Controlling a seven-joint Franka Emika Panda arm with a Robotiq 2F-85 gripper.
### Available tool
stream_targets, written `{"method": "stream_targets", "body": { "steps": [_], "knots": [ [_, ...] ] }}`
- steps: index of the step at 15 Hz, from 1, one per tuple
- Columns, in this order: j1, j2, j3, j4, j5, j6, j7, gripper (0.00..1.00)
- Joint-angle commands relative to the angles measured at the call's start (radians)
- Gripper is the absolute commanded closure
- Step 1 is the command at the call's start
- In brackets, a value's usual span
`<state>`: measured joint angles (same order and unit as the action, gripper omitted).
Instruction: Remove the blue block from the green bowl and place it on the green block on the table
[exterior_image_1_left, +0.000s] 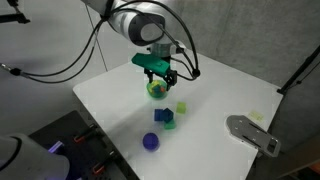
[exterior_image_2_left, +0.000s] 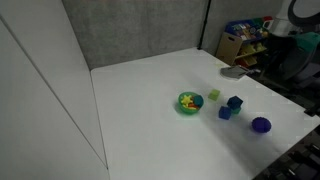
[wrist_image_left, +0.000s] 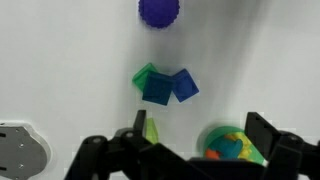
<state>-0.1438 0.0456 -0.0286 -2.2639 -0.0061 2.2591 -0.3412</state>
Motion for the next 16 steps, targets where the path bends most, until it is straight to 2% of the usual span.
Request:
{"method": "stream_targets", "body": {
  "steps": [1,11,16],
  "knots": [
    [0.044,-0.172,-0.006,-0.095,-0.064,-0.056,0.115,0.00],
    [0.129,-0.450,0.069,-0.141,-0.034,-0.345,0.428,0.00],
    [0.139,-0.428,0.066,-0.123,-0.040,-0.343,0.408,0.00]
  ]
}}
